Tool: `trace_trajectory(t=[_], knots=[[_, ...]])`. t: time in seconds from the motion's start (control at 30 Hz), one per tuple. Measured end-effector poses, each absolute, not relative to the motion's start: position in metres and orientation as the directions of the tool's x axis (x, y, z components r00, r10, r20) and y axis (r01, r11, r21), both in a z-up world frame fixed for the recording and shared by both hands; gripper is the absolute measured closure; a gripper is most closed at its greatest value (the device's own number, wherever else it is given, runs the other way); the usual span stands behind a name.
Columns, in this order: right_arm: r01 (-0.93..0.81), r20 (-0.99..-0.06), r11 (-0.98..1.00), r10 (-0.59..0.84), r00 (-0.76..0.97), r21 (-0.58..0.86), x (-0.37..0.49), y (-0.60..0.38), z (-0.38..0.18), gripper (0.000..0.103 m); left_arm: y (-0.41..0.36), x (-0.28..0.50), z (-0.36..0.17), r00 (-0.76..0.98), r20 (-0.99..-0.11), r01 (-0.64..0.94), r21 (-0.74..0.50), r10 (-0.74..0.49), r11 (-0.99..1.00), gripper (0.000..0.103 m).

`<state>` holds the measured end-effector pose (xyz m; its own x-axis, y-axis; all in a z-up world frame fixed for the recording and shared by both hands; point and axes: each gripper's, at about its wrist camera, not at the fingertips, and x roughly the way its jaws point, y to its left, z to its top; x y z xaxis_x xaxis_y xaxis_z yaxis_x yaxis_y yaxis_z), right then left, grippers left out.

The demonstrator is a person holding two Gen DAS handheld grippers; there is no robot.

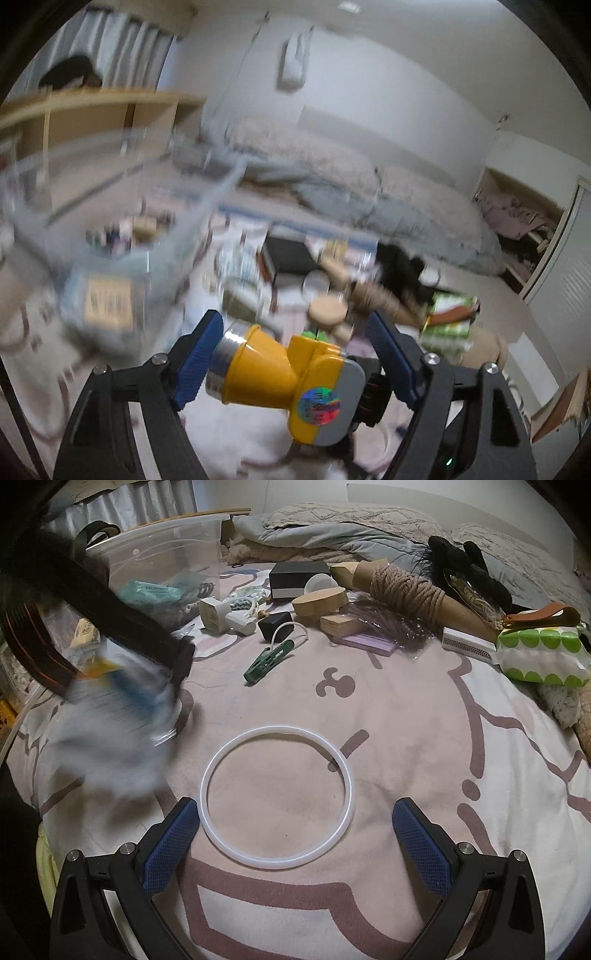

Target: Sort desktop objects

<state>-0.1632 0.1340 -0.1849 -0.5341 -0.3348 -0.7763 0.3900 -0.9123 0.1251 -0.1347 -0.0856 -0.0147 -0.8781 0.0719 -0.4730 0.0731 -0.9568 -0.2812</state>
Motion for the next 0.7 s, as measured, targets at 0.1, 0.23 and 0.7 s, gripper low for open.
trace_trajectory(t=[0.1, 0.23, 0.7], knots=[[0.39, -0.777, -0.912, -0.335, -0.533, 0.125, -0.163, 0.134, -0.185, 0.0, -0.088, -0.143, 0.021, -0.896, -0.436, 0.051, -0.287, 0.083, -0.957, 0.086], [0.393, -0.78, -0.911, -0.332, -0.53, 0.121, -0.163, 0.132, -0.187, 0.0, -0.083, -0.15, 0.037, -0.898, -0.436, 0.048, -0.227, 0.057, -0.973, 0.086], [0.389, -0.779, -0.911, -0.342, -0.526, 0.137, -0.164, 0.132, -0.186, 0.0, -0.039, -0.141, -0.088, -0.704, -0.708, -0.027, -0.058, 0.06, -0.998, 0.03]])
